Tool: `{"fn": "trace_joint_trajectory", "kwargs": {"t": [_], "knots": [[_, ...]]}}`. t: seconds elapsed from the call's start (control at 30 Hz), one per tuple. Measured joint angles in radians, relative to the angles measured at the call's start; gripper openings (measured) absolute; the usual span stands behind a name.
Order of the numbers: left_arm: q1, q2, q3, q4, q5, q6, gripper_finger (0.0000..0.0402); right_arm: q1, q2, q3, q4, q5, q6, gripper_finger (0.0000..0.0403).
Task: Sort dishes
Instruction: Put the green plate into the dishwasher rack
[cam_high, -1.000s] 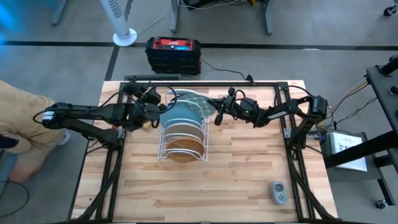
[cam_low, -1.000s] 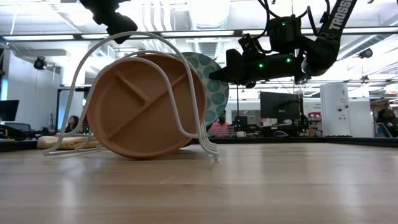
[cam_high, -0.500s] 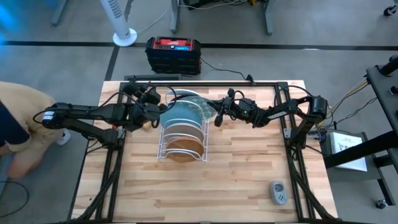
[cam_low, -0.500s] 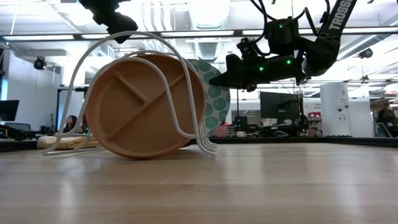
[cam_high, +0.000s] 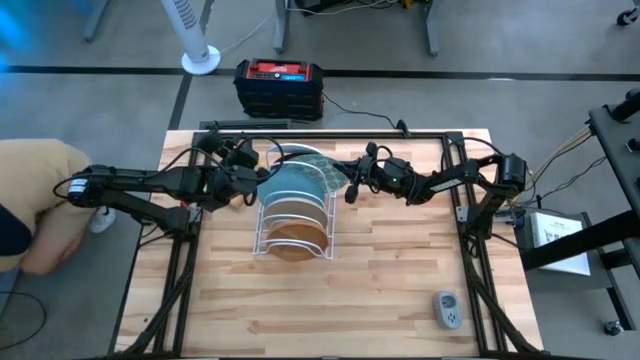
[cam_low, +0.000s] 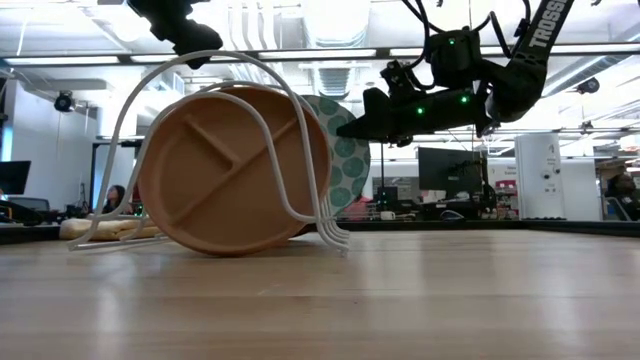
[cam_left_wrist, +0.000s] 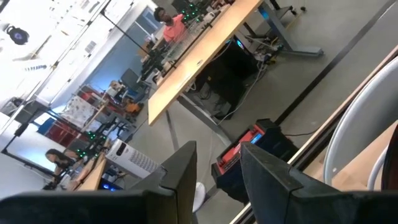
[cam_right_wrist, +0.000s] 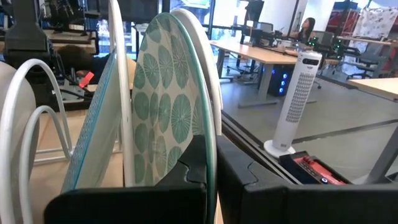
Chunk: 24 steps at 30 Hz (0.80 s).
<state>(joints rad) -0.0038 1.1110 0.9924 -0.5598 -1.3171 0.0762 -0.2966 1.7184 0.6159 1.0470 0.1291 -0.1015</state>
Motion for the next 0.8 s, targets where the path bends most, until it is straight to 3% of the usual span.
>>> {"fn": "trace_joint_trajectory", "kwargs": {"t": [0.8], "knots": [[0.000,0.000,0.000,0.002,0.000,-0.008,0.0113,-0.003,-0.001,0.001,-0.018,0.000,-0.004,0.0000]]}}
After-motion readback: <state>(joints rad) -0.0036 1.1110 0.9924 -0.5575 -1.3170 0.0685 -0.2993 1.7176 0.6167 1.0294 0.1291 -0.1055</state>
